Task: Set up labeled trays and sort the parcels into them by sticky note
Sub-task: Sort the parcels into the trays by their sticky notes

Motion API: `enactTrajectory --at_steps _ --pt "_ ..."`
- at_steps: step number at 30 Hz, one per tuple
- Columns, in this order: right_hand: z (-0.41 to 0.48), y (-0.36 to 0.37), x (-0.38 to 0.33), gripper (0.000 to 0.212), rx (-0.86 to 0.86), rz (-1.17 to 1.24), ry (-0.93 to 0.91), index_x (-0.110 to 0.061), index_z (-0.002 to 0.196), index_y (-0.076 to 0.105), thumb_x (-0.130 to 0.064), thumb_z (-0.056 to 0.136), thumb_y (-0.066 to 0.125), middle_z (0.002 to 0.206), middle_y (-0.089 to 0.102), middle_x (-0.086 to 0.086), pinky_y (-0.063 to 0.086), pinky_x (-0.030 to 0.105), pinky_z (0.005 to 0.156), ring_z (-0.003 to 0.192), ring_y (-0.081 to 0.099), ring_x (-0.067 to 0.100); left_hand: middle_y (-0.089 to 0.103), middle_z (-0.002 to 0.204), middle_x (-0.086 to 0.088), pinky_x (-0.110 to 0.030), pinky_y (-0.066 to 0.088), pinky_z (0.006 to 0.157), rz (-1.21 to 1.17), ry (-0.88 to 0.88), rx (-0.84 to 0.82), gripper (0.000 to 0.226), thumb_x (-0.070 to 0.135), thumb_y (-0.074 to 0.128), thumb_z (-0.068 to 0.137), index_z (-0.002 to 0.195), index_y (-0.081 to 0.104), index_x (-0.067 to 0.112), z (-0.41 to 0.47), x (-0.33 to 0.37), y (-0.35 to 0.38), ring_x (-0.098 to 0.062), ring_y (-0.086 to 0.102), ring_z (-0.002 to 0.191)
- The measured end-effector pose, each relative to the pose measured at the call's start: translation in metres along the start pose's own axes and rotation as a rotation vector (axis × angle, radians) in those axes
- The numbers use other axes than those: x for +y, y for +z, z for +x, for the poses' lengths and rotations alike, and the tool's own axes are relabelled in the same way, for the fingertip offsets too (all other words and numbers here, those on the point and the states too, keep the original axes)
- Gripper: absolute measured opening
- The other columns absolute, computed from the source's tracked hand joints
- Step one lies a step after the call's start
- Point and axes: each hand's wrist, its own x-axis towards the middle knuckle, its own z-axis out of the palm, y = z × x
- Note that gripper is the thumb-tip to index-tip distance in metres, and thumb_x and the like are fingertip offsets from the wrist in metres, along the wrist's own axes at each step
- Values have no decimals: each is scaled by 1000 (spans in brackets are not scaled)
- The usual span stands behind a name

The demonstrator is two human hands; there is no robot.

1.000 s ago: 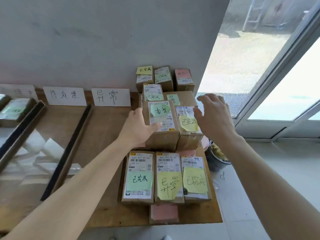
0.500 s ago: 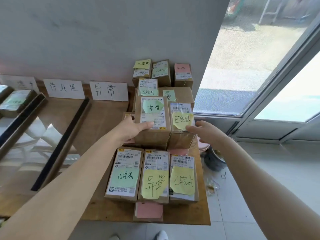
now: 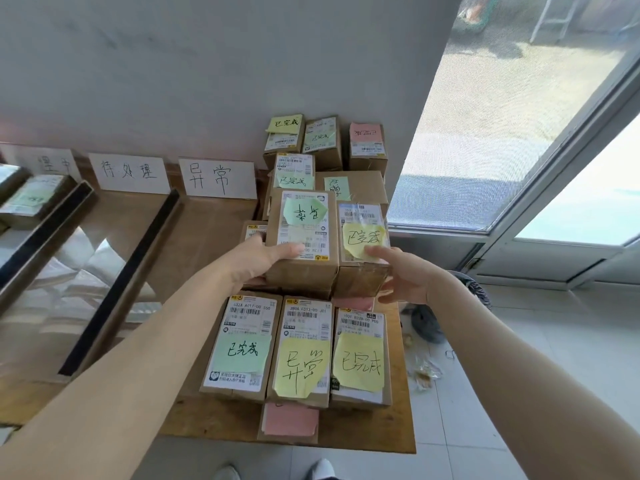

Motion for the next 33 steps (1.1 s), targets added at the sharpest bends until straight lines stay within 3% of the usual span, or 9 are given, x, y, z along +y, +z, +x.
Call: enactTrajectory --at_steps 4,9,13,18,20,23,28,31,33 --pt "0 -4 5 60 -21 104 17 -20 124 47 -49 76 68 88 57 7 47 40 78 81 54 27 57 128 0 -46 38 105 6 3 -15 122 66 80 38 140 31 21 -5 -1 2 -21 54 116" --pt "-5 -6 10 32 6 175 -2 -19 101 57 -44 82 62 65 65 3 42 37 83 71 58 22 61 121 3 -45 38 104 -16 69 -52 108 57 80 45 135 29 25 -11 -1 6 -19 55 113" --pt "-15 -12 4 43 -9 181 -48 -20 109 57 -43 75 68 85 64 8 45 39 88 83 60 26 60 119 5 -45 39 104 -55 112 -60 100 55 80 39 121 30 30 -17 5 8 -19 55 114" --pt "-33 -18 -8 72 -52 138 -144 -19 127 48 -34 62 76 104 57 11 47 41 83 82 61 26 64 115 1 -36 49 89 -137 206 -92 84 45 85 44 110 36 31 -28 14 7 -15 64 102" --pt "-38 -17 -12 69 -85 153 -196 -22 124 47 -30 61 75 113 53 14 44 43 86 89 59 30 65 115 -2 -34 51 84 -144 250 -92 83 44 87 50 113 35 29 -31 17 5 -16 66 99" --pt "-45 -11 -20 68 -121 163 -278 -26 127 41 -23 67 73 118 54 15 40 50 95 90 61 33 68 112 -2 -42 48 94 -130 291 -56 91 52 81 49 121 31 27 -36 17 -2 -19 67 99" --pt "-58 21 -42 72 -102 190 -335 -20 133 40 -43 71 69 103 63 9 54 33 60 62 68 26 66 115 2 -45 44 99 -125 347 -30 95 55 78 52 128 29 27 -51 15 -24 -17 64 103" --pt "-55 47 -55 54 -48 193 -386 -21 124 44 -31 77 70 98 68 6 53 41 73 69 68 31 66 113 6 -42 43 100 -128 384 -22 93 54 77 56 129 28 26 -61 14 -48 -12 65 102" --pt "-53 71 -65 54 -32 197 -412 -21 122 45 -25 75 71 108 66 10 49 52 88 85 66 36 67 109 9 -42 42 101 -140 397 6 81 50 76 62 125 30 29 -69 10 -70 -10 64 101"
